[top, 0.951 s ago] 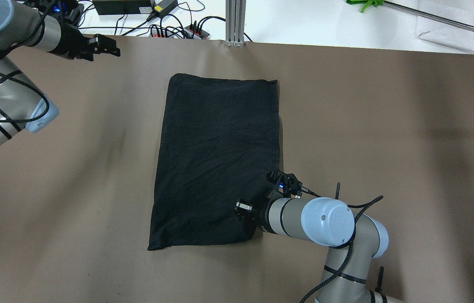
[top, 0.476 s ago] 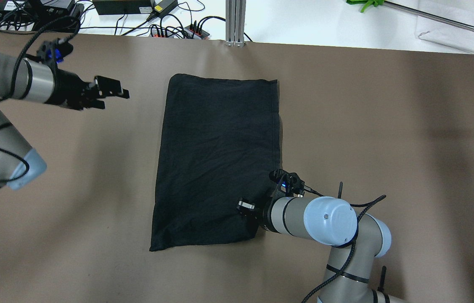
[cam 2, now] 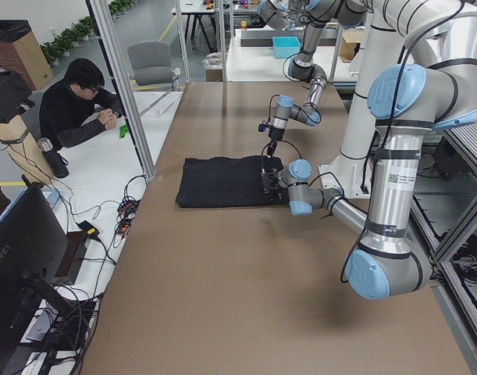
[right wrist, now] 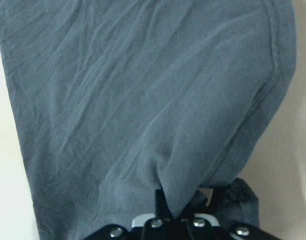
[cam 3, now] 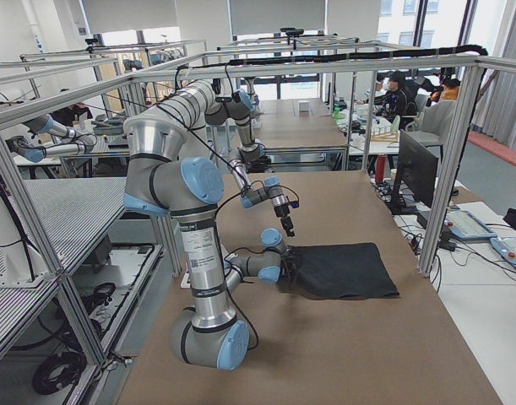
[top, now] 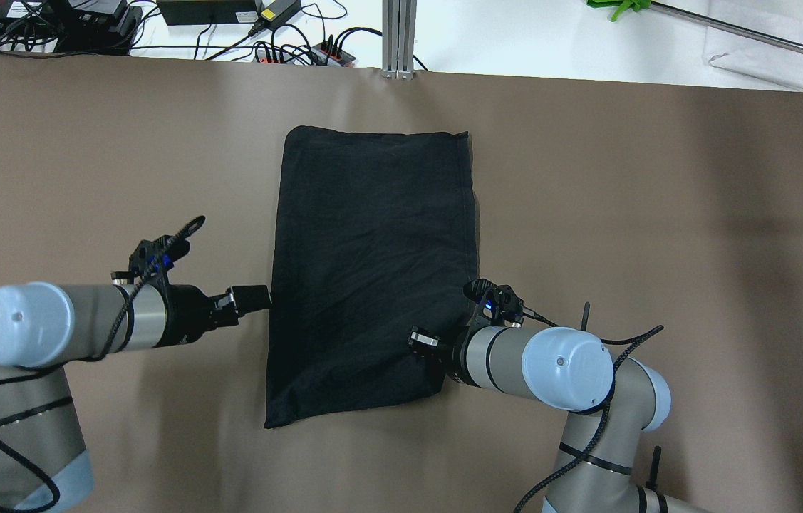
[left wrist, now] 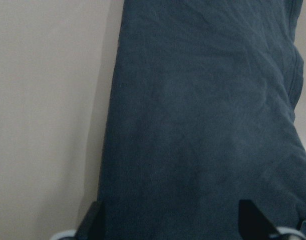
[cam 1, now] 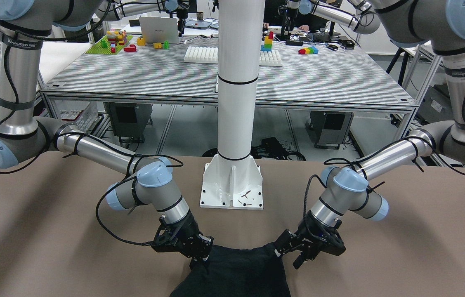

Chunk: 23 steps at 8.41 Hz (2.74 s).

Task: Fold clothes
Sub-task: 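Lower the left gripper to the shirt's other near corner and grasp it, then lift both near corners with both grippers and fold them away from the robot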

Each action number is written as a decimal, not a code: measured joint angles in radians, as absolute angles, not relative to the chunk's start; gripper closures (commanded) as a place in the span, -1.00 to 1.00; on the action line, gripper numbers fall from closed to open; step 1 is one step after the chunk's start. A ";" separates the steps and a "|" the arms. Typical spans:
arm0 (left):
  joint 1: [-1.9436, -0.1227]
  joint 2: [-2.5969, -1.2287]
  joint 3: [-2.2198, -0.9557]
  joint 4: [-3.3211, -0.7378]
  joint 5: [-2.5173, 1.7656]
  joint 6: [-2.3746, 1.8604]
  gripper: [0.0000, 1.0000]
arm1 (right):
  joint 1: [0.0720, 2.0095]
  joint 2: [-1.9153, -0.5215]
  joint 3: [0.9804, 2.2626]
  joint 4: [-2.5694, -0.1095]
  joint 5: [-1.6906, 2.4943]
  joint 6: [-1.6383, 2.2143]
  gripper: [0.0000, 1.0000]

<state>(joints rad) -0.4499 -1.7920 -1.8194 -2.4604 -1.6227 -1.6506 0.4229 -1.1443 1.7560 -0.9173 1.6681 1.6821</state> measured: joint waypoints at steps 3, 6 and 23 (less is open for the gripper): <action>-0.288 -1.780 -1.820 -2.459 -1.461 -1.681 -0.88 | 0.425 -1.146 1.765 -0.919 1.645 1.681 1.00; -0.221 -1.756 -1.812 -2.459 -1.413 -1.686 -0.87 | 0.425 -1.156 1.782 -0.923 1.618 1.683 1.00; -0.204 -1.800 -1.775 -2.458 -1.399 -1.692 0.14 | 0.417 -1.179 1.812 -0.925 1.588 1.683 1.00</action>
